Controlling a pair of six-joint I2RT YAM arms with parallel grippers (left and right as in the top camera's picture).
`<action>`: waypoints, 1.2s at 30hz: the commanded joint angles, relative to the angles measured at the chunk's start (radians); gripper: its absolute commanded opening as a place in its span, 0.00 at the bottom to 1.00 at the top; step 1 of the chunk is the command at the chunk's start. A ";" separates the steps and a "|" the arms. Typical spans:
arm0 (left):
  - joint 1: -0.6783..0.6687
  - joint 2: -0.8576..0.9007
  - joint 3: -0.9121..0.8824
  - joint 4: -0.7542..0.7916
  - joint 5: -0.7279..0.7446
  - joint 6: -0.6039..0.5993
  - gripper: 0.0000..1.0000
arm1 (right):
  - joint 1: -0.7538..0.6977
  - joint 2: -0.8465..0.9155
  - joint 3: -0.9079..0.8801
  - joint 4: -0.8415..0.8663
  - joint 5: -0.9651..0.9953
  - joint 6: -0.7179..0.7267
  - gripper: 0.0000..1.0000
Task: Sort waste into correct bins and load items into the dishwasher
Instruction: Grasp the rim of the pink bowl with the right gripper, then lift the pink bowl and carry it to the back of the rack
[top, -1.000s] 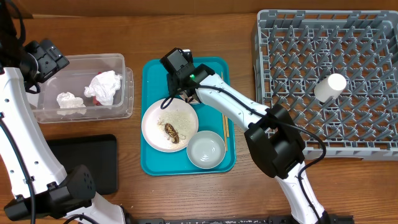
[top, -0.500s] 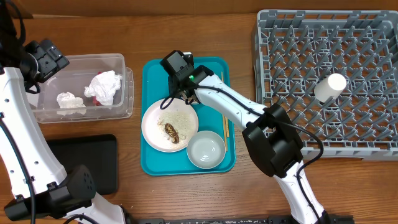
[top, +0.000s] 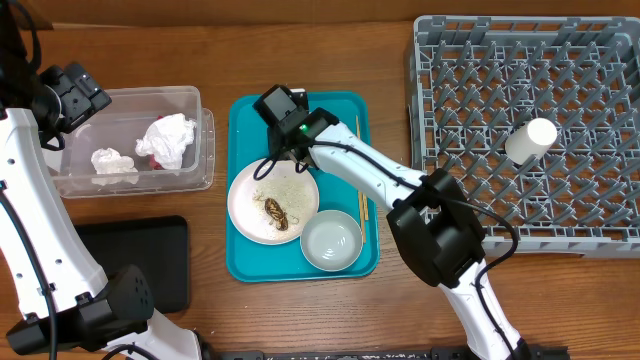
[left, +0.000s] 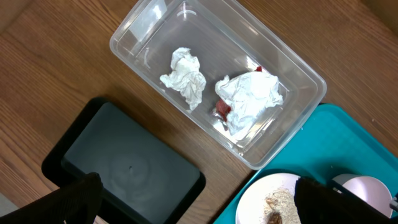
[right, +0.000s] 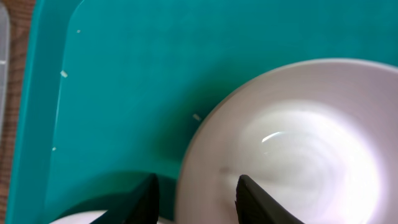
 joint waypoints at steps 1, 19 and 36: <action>-0.001 -0.002 0.000 0.001 -0.013 -0.010 1.00 | 0.014 0.022 0.010 0.004 0.018 0.008 0.40; -0.001 -0.002 0.000 0.001 -0.013 -0.010 1.00 | 0.013 0.022 0.029 -0.017 0.017 0.008 0.16; -0.001 -0.002 0.000 0.001 -0.013 -0.010 1.00 | -0.031 0.021 0.362 -0.248 0.026 0.000 0.04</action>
